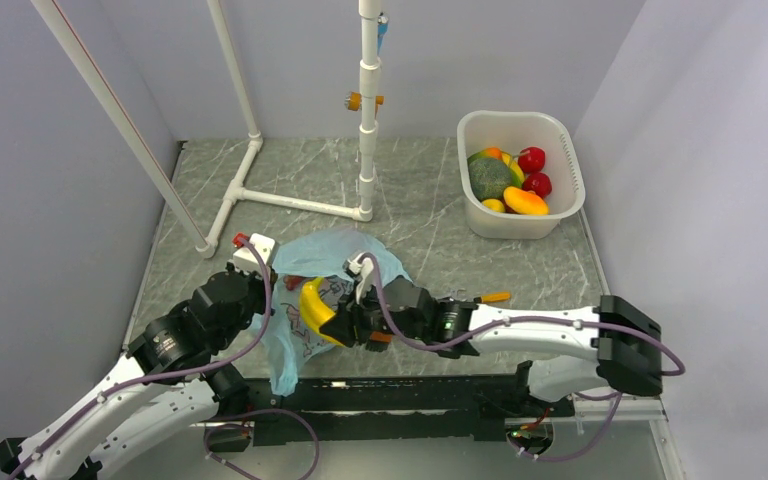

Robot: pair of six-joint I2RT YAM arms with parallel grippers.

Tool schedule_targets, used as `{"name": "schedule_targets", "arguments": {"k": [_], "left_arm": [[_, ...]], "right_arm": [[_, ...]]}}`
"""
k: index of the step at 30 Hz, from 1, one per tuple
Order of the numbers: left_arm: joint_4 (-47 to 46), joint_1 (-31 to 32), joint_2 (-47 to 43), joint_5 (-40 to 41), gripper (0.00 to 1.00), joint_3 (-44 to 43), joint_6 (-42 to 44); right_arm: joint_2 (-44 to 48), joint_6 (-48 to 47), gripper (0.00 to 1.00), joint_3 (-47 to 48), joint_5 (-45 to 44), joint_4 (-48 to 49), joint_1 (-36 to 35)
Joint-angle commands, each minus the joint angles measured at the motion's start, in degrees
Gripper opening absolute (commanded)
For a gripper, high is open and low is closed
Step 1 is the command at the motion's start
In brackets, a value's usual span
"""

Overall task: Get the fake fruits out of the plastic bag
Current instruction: Take out the fake fruit from the plastic bag, then place the fake fruit in the bin.

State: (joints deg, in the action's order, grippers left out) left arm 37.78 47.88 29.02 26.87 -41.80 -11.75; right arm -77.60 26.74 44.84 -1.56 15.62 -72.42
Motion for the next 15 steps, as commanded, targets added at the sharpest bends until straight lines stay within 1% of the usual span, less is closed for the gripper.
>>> {"name": "schedule_targets", "arguments": {"k": [1, 7, 15], "left_arm": [[-0.58, 0.35, 0.04, 1.23, 0.0, -1.55, -0.6], [-0.01, 0.38, 1.03, 1.46, 0.0, -1.88, -0.76], [0.34, 0.41, 1.25, 1.63, 0.0, -2.06, -1.14]], "right_arm": [[8.48, 2.64, 0.0, -1.89, 4.51, 0.4, 0.05], [18.4, 2.36, 0.0, -0.53, 5.24, -3.89, 0.09], [29.82, 4.68, 0.0, 2.96, 3.3, -6.17, 0.26]]}}
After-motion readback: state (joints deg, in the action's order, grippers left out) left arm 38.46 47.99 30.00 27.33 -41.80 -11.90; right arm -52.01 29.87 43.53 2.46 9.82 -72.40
